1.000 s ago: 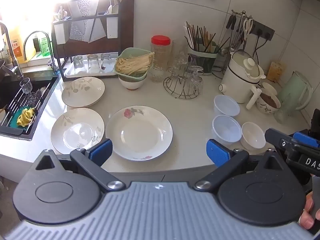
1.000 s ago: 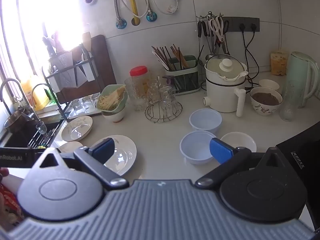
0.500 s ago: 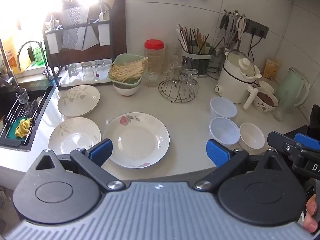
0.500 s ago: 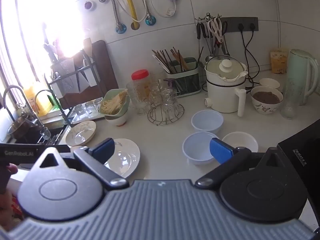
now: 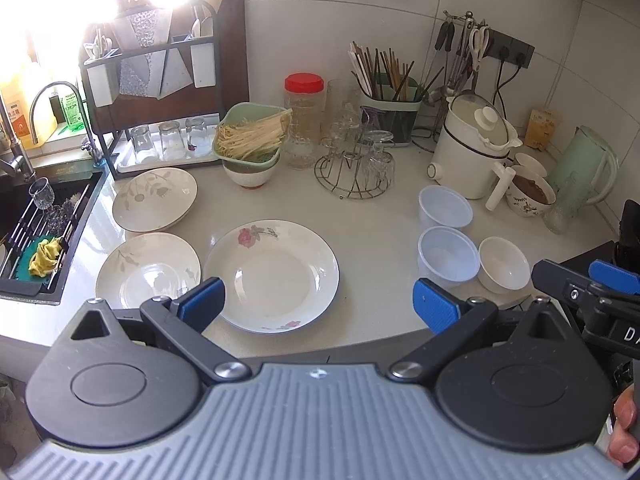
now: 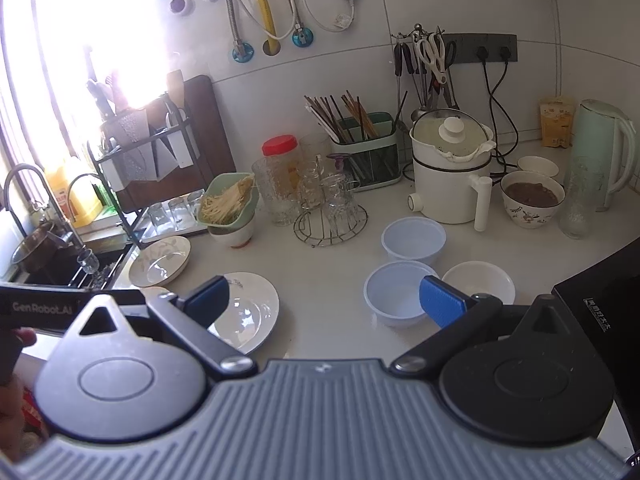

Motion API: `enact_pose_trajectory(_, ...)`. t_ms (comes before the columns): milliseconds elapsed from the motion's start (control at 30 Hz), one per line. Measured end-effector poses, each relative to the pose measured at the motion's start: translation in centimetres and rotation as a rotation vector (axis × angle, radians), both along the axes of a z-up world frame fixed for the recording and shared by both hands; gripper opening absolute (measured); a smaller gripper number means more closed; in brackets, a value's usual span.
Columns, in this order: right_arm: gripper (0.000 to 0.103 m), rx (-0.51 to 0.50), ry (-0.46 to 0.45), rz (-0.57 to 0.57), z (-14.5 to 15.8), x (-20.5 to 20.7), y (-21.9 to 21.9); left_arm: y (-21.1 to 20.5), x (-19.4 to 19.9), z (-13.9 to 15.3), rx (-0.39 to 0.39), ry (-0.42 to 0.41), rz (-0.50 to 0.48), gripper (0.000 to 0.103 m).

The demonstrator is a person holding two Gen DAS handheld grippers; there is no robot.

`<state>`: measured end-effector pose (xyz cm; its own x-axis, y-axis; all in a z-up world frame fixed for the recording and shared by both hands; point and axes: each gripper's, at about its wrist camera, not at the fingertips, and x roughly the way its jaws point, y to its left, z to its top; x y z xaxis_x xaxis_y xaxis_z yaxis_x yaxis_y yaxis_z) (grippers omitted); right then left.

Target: Organize plates and bowls

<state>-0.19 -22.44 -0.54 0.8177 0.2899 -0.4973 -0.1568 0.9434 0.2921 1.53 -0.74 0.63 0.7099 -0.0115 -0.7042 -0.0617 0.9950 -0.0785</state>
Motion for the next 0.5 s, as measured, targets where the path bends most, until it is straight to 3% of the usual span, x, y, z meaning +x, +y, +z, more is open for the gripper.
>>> enact_pose_trajectory(500,0.103,0.003,-0.009,-0.017,-0.22,-0.23,-0.57,-0.13,0.02,-0.15,0.003,0.003,0.008,0.102)
